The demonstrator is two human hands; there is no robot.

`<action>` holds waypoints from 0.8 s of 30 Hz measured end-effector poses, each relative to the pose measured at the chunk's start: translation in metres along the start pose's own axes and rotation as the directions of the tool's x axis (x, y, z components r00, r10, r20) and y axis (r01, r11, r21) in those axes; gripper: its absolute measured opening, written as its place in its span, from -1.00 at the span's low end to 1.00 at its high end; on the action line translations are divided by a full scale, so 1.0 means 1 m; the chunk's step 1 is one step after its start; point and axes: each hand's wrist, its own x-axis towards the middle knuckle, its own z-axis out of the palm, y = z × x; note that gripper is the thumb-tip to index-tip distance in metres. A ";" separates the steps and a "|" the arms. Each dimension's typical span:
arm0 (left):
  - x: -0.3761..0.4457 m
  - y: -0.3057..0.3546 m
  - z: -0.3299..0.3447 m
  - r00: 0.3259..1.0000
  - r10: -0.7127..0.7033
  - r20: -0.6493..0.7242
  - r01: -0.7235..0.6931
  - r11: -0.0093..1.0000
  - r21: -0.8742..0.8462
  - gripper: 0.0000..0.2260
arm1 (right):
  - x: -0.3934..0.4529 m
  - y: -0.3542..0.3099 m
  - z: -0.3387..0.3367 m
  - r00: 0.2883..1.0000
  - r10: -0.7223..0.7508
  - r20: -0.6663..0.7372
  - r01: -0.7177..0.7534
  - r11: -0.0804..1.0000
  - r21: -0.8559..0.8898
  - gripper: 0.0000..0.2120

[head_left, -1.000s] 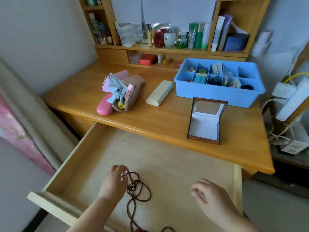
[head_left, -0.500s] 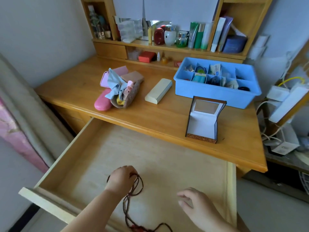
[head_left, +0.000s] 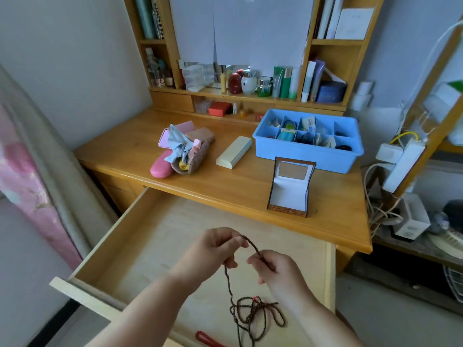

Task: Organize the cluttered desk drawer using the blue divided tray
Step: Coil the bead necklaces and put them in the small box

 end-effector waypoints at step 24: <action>-0.022 -0.008 -0.173 0.747 -0.127 -0.653 -0.338 0.773 -0.537 -0.73 | -0.016 0.043 -0.033 0.837 0.548 0.006 -0.330 0.496 0.803 -0.64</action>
